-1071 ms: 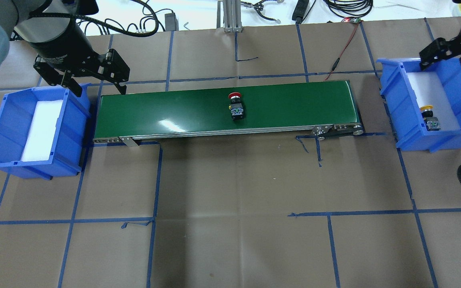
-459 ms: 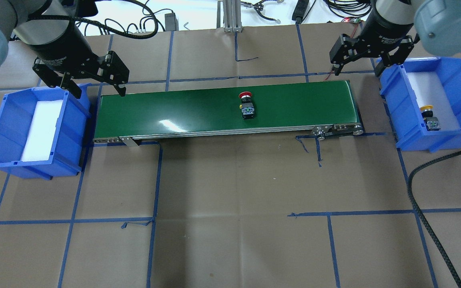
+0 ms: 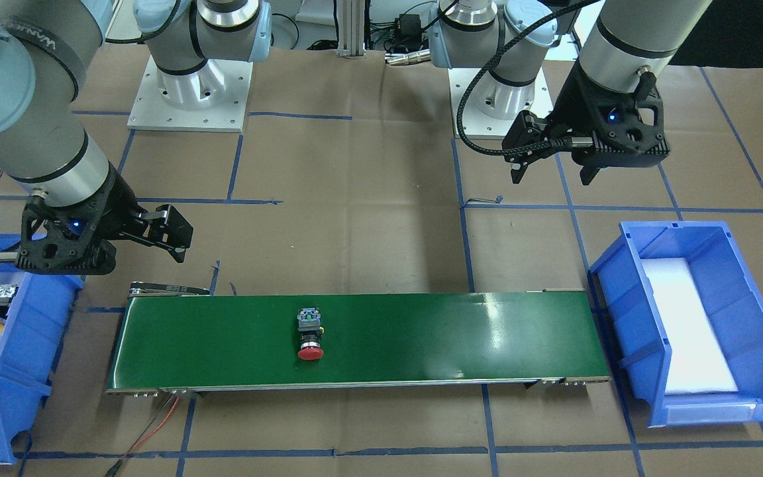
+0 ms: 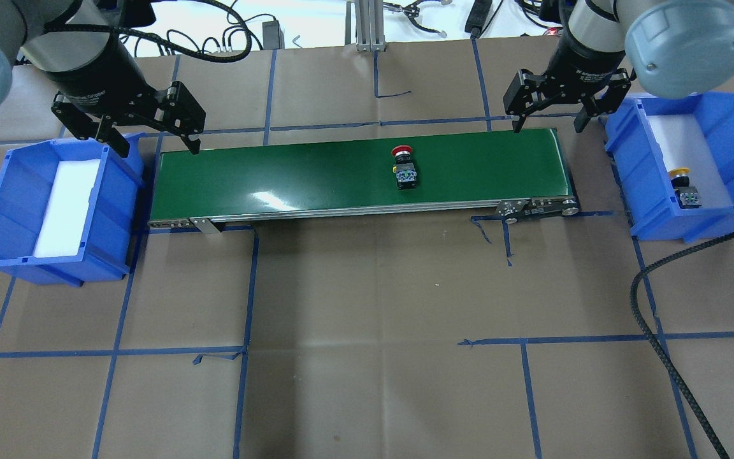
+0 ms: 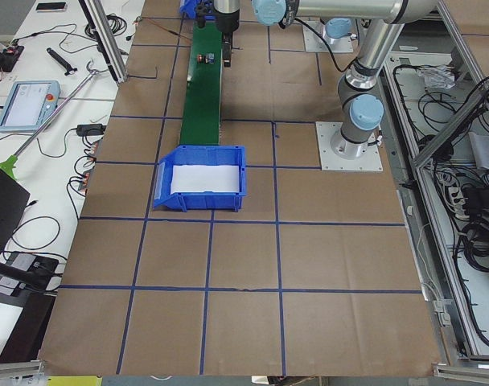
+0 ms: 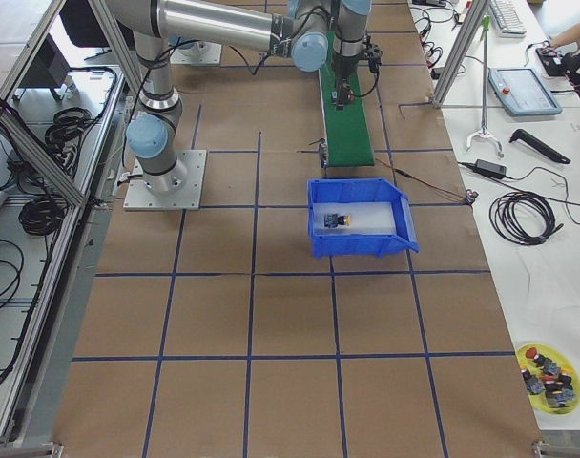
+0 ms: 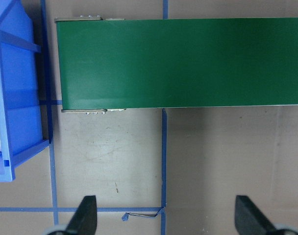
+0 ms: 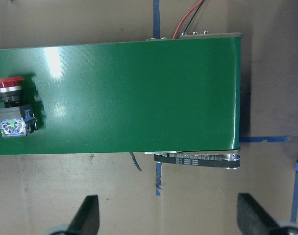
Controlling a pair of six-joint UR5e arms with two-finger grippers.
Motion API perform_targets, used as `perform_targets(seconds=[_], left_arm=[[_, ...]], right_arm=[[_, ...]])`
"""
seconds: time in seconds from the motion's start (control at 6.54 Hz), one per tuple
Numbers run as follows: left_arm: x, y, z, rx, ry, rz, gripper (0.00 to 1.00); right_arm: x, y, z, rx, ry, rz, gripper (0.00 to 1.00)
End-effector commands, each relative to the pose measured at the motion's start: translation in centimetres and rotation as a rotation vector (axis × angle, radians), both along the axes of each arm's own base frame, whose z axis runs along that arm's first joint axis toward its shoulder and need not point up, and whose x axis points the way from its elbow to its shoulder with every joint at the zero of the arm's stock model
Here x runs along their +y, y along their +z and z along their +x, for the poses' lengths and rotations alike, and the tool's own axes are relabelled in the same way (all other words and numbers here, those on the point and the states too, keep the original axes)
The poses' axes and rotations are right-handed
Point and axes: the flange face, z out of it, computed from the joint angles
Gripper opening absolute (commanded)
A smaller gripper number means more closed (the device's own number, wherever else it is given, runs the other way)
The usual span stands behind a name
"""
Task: Transport two buttons from left to right
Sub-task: 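Move the right gripper back over the conveyor toward the red button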
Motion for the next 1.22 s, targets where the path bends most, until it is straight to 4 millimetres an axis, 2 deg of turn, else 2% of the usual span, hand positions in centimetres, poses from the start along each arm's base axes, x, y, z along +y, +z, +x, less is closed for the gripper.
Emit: perform_targets(seconds=[0.0, 0.15, 0.92, 1.07], left_arm=[[0.1, 0.0, 0.0, 0.0, 0.0, 0.0, 1.0], [0.1, -0.1, 0.0, 0.0, 0.0, 0.002, 1.0], [0.1, -0.2, 0.0, -0.001, 0.0, 0.003, 1.0], [0.1, -0.2, 0.0, -0.001, 0.0, 0.003, 1.0]], right_arm=[[-0.7, -0.4, 0.1, 0.002, 0.003, -0.064, 1.0], [-0.8, -2.1, 0.2, -0.001, 0.0, -0.097, 1.0], [-1.7, -5.1, 0.2, -0.012, -0.001, -0.088, 1.0], [-2.0, -6.1, 1.1, -0.01, 0.008, -0.074, 1.0]])
